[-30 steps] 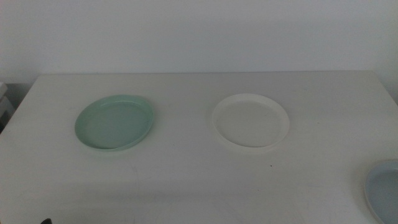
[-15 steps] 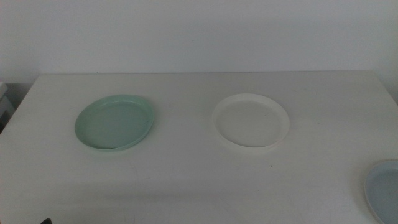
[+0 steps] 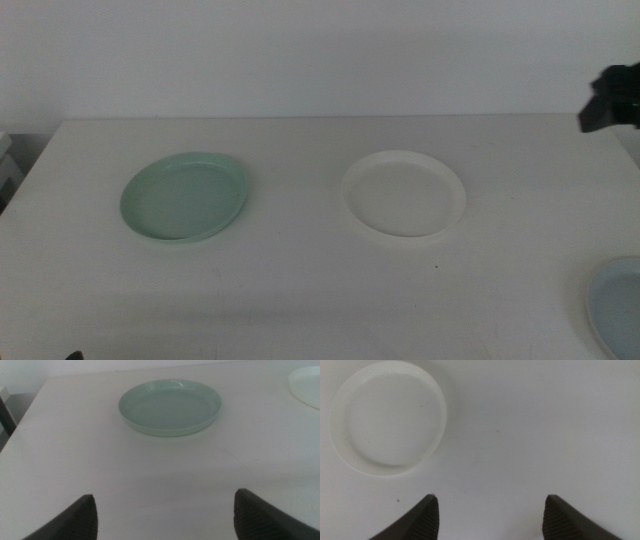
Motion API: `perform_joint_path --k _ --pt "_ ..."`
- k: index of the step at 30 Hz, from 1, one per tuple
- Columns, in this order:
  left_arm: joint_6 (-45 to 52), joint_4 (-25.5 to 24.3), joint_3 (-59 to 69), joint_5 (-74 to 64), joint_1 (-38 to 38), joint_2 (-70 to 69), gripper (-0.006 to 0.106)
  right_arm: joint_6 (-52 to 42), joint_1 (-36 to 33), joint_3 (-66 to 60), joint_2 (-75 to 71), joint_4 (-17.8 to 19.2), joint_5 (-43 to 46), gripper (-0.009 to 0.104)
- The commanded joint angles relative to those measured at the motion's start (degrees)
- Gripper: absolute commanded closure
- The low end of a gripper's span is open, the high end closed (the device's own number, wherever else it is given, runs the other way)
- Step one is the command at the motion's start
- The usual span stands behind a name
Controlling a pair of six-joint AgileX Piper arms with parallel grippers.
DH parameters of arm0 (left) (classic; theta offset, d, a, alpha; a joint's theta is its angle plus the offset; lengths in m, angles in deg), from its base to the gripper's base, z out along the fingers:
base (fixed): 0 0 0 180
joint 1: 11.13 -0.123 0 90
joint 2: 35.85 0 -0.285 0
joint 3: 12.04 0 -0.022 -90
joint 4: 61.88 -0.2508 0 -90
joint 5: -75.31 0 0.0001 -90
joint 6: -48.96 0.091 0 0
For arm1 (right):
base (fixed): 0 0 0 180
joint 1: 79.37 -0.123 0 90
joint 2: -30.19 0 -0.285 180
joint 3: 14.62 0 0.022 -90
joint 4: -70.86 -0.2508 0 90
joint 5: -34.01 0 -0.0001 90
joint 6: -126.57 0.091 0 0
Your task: Stack the three bowls on top of each other.
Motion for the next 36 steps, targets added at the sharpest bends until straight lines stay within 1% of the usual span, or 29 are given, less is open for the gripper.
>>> perform_joint_path --k 1,6,9,12,16,20,25,30,33,36 --pt "-0.4 0.4 -0.2 4.1 0.0 -0.8 -0.004 -1.5 -0.2 4.9 2.8 -2.9 1.4 0.043" --pt "-0.4 0.4 -0.2 4.1 0.0 -0.8 -0.004 -1.5 -1.4 11.2 11.7 -5.7 1.5 0.043" --pt "-0.4 0.4 -0.2 4.1 0.0 -0.8 -0.004 -1.0 -2.9 14.5 17.0 -5.7 1.5 0.043" --pt "-0.4 0.4 -0.2 4.1 0.0 -0.8 -0.004 1.5 -5.0 17.1 22.1 -5.8 1.5 0.043" --pt "-0.4 0.4 -0.2 4.1 0.0 -0.8 -0.004 1.7 -7.5 20.8 27.6 -5.6 1.1 0.043" --pt "-0.4 0.4 -0.2 4.1 0.0 -0.8 -0.004 1.7 -7.9 23.6 31.6 -7.3 0.9 0.043" --pt "-0.4 0.4 -0.2 4.1 0.0 -0.8 -0.004 1.7 -7.9 25.8 36.2 -7.1 1.8 0.044" --pt "-0.4 0.4 -0.2 4.1 0.0 -0.8 -0.004 1.7 -7.9 25.8 39.8 -7.3 4.1 0.05" --pt "-0.4 0.4 -0.2 4.1 0.0 -0.8 -0.004 1.7 -7.9 25.8 40.8 -7.3 4.6 0.058" --pt "-0.4 0.4 -0.2 4.1 0.0 -0.8 -0.004 1.7 -7.9 25.8 41.4 -8.0 4.6 0.068"
